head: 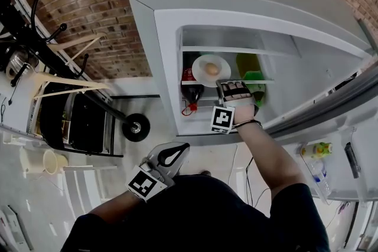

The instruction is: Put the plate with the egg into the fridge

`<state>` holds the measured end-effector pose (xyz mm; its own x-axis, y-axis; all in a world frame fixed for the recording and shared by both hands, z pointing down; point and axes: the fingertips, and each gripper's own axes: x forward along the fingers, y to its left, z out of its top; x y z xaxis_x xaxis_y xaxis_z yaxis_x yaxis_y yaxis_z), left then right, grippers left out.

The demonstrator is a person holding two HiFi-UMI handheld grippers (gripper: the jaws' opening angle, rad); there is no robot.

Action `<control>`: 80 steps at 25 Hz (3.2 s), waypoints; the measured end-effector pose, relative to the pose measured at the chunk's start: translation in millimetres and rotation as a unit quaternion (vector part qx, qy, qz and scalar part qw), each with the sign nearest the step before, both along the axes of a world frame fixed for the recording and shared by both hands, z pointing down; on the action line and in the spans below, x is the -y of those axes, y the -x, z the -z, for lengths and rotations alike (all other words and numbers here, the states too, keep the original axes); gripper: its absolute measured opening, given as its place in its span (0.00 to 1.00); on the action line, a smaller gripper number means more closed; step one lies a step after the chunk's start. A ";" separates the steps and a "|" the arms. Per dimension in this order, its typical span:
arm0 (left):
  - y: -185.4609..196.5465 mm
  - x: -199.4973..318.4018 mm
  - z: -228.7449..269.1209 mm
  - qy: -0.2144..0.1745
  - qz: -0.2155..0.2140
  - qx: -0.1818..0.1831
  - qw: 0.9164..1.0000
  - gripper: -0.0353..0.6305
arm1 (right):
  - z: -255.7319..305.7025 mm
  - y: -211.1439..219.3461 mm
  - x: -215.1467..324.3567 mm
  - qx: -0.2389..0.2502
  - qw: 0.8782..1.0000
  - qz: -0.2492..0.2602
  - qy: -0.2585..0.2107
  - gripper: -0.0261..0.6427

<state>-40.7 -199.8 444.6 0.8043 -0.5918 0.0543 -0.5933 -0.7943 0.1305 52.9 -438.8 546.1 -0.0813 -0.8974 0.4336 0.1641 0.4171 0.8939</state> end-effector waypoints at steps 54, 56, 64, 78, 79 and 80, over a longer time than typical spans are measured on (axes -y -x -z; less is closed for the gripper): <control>-28.6 -18.5 22.2 -0.031 -0.060 -0.003 0.998 0.06 | 94.9 25.0 -202.3 0.427 0.896 -0.022 0.120 0.22; -30.2 -19.9 22.5 -0.033 -0.062 -0.003 0.998 0.06 | 95.7 28.0 -209.8 0.454 0.881 -0.019 0.130 0.20; -33.7 -25.1 21.2 -0.033 -0.067 -0.001 0.997 0.06 | 96.0 32.6 -232.9 0.564 0.806 -0.020 0.176 0.07; -40.0 -29.9 21.0 -0.036 -0.070 0.003 0.997 0.06 | 92.0 36.8 -248.8 0.628 0.743 -0.020 0.230 0.06; -40.5 -30.1 21.2 -0.036 -0.071 0.004 0.997 0.06 | 91.9 36.6 -249.0 0.629 0.743 -0.020 0.231 0.06; -40.9 -30.2 21.3 -0.037 -0.071 0.004 0.997 0.06 | 91.8 36.4 -248.9 0.629 0.742 -0.020 0.231 0.06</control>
<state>0.2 -169.6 423.3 0.8800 -0.4744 0.0215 -0.4748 -0.8777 0.0651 16.5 -189.8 454.3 -0.6596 -0.6891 0.3002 -0.6999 0.7087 0.0889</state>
